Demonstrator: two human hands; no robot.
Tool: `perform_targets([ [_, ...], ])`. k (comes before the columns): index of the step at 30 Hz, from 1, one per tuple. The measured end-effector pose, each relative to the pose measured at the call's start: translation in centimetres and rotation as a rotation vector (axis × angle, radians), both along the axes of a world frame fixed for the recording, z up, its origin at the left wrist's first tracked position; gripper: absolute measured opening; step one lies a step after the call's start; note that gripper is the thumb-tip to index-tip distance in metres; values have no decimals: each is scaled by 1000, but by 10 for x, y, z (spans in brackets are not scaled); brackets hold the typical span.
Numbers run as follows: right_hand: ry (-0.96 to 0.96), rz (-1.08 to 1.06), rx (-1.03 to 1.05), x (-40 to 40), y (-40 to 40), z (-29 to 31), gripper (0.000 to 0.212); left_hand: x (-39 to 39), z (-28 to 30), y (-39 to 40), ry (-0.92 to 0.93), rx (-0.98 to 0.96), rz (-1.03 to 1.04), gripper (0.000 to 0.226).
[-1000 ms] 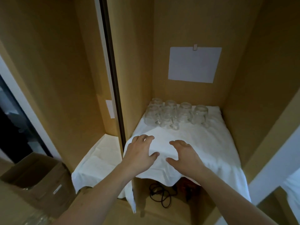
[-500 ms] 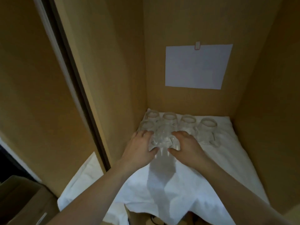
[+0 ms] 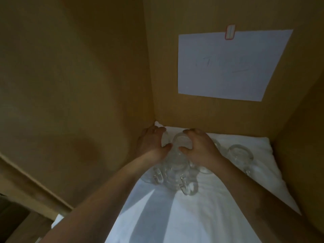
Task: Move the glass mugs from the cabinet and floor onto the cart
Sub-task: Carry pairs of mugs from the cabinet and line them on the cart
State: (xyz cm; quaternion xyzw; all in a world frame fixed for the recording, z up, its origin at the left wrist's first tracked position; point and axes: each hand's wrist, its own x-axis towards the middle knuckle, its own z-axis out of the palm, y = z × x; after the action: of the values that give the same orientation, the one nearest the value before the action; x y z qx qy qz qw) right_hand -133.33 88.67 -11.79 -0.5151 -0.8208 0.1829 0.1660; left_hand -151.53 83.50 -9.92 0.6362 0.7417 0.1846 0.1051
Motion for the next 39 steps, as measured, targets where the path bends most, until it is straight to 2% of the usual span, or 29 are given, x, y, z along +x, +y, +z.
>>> perform_targets([
  [5, -69, 61, -66, -14, 37, -7, 78, -2, -16, 38, 58, -123, 65, 77],
  [10, -222, 148, -178, -25, 52, -8, 89, -3, -20, 68, 79, -333, 40, 78],
  [15, -272, 185, -218, -31, 65, 0, 66, 4, -16, 86, 162, -436, 19, 66],
  [24, -222, 168, -186, -32, 69, -9, 61, 7, -34, 95, 210, -372, 48, 64],
  [29, -163, 100, -216, -35, 63, 2, 62, 1, -20, 91, 81, -311, 74, 73],
  [31, -88, 65, -194, -32, 60, 18, 66, 0, -5, 86, 115, -238, 73, 71],
  [35, 205, -100, -63, -6, 48, 77, 71, -1, 33, 72, 17, 132, 34, 68],
  [37, 442, -240, 10, 16, 33, 109, 71, 2, 54, 60, -174, 374, 34, 65],
  [39, 750, -350, 71, 37, 14, 134, 69, 9, 74, 50, -476, 549, 82, 67],
])
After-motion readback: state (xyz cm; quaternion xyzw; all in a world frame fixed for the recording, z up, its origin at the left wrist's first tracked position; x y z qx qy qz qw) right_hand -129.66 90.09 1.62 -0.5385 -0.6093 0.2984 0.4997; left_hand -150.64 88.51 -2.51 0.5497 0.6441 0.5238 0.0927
